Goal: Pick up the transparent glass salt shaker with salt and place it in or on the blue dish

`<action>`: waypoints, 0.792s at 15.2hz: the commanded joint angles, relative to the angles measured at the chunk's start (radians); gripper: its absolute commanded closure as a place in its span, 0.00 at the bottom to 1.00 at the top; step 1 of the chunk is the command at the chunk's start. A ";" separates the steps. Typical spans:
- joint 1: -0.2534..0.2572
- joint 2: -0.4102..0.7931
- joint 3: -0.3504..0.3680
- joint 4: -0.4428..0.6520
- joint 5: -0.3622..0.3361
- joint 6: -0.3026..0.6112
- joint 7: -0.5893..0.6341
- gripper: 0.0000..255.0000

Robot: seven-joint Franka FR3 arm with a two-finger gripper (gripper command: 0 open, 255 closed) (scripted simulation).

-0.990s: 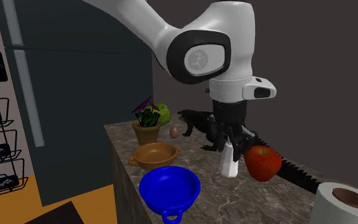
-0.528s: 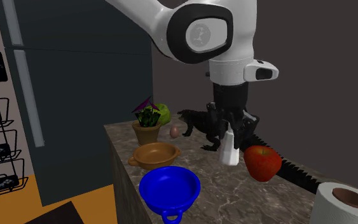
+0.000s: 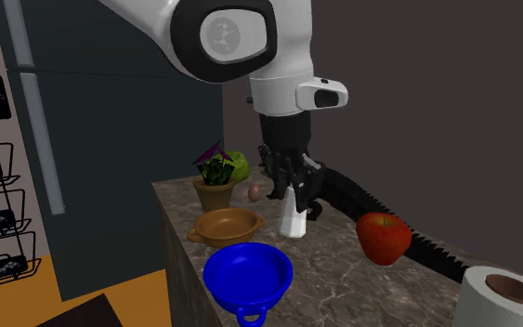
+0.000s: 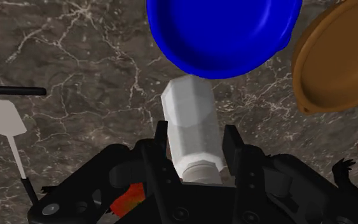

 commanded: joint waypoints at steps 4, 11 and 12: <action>-0.003 -0.186 0.072 -0.152 -0.036 -0.024 0.101 1.00; 0.003 -0.226 0.094 -0.264 -0.032 0.051 0.122 1.00; 0.004 -0.218 0.092 -0.273 -0.030 0.067 0.119 1.00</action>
